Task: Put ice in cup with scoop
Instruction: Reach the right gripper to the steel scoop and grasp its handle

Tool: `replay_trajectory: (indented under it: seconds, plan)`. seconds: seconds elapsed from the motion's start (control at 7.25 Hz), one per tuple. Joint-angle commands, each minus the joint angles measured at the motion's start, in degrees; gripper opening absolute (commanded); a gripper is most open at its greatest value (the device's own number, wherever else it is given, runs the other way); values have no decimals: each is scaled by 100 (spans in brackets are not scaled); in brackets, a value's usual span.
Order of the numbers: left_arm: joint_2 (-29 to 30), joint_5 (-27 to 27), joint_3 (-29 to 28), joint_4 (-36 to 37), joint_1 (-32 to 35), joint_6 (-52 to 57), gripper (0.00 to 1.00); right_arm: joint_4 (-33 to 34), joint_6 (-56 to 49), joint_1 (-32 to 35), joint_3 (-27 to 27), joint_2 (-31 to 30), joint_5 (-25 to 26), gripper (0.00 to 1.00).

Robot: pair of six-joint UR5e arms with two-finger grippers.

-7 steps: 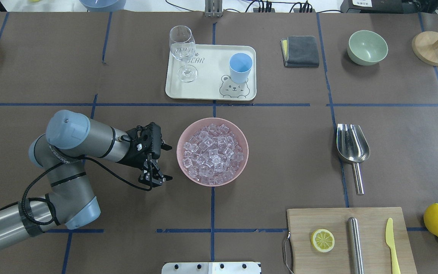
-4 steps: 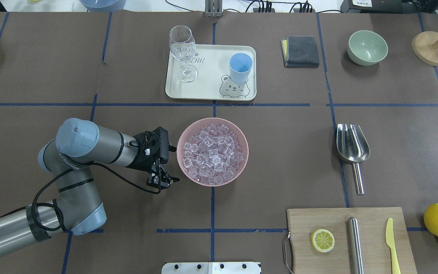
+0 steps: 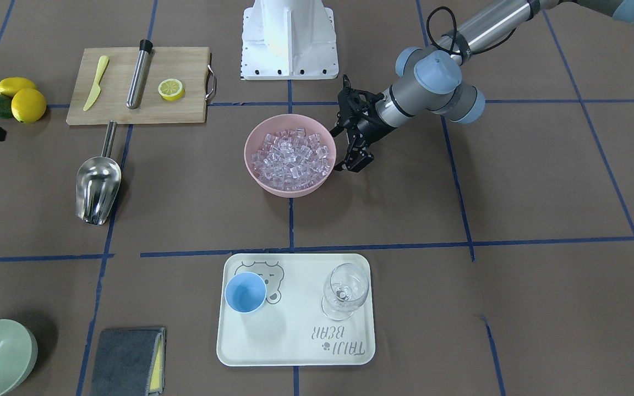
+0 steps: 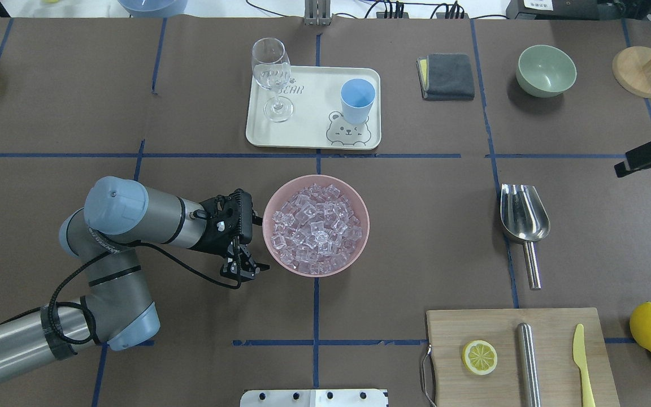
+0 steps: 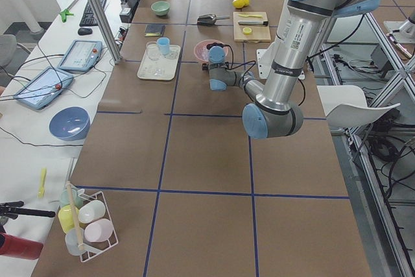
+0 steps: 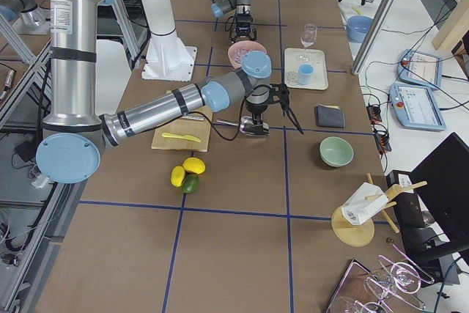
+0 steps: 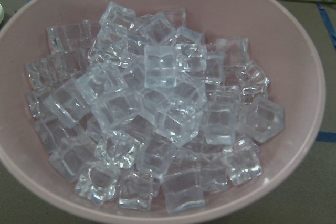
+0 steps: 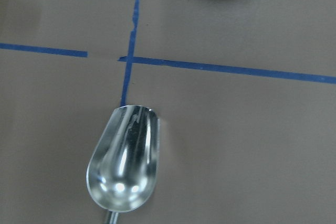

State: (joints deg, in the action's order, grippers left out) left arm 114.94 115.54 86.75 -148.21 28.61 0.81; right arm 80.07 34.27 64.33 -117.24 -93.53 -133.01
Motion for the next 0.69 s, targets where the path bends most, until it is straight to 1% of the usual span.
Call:
replay_trajectory:
  seconds: [0.0, 0.14, 0.28, 0.55]
  plan:
    - [-7, 3, 8, -6, 4, 15, 100, -510, 1698, -1382, -63, 1, 948, 100]
    - [-7, 3, 0, 2, 4, 16, 100, -510, 1906, -1962, -19, -7, 1501, 100]
    - [-7, -5, 8, 3, 4, 16, 100, -510, 1987, -2108, -1, -25, 1498, 100]
    - [-7, -5, 9, 2, 4, 16, 100, -528, 3055, -2651, -18, -34, 1646, 99]
